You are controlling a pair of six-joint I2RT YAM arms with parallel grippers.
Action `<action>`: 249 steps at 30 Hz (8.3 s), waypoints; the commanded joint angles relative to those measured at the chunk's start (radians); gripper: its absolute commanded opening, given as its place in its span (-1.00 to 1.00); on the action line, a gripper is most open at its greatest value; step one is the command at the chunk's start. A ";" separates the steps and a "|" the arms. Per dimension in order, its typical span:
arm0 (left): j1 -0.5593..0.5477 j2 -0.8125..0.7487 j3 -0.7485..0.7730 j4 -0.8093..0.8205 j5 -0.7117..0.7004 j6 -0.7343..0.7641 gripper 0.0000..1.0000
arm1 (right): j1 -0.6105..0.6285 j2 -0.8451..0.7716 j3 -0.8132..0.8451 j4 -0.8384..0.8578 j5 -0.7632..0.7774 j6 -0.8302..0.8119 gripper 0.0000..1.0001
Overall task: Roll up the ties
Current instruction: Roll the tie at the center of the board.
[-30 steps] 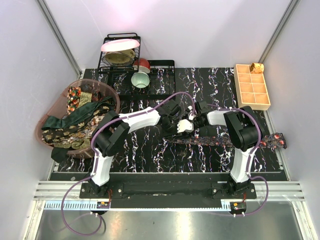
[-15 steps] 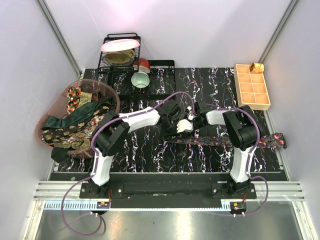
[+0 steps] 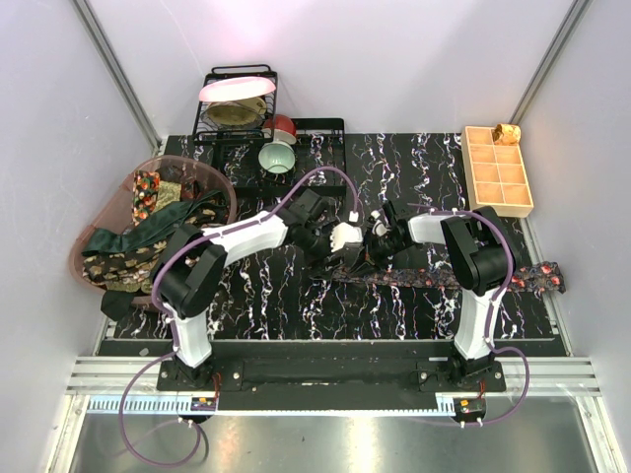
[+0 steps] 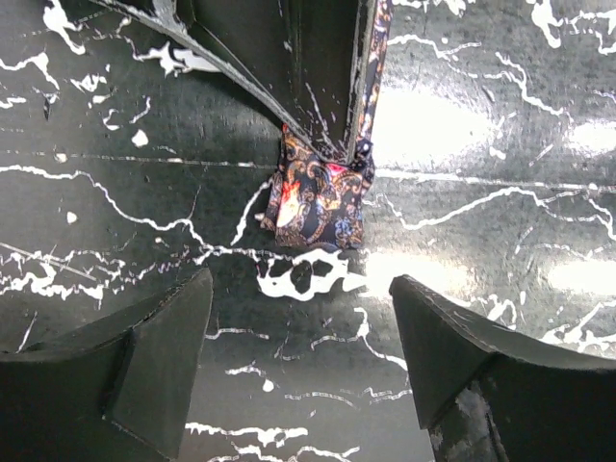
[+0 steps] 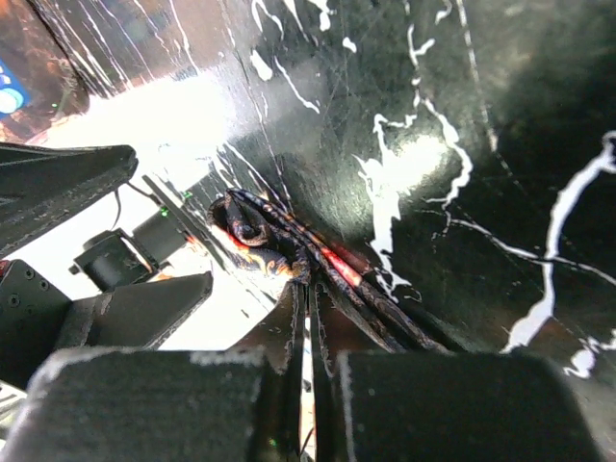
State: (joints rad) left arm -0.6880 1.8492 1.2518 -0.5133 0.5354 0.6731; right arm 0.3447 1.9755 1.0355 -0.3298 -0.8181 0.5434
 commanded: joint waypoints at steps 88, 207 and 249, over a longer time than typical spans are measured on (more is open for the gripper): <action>-0.016 0.024 -0.078 0.262 0.100 -0.001 0.37 | -0.030 0.069 0.063 -0.107 0.126 -0.128 -1.00; -0.081 0.111 0.111 -0.104 -0.097 -0.081 0.26 | -0.016 0.022 0.052 -0.021 0.046 -0.097 -1.00; -0.053 0.123 -0.074 0.231 0.008 -0.122 -0.31 | -0.007 -0.035 0.081 -0.089 0.074 -0.162 -0.65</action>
State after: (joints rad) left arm -0.6945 1.9594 1.1641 -0.1547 0.6842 0.5102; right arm 0.3393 1.9774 1.1072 -0.4126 -0.7353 0.3824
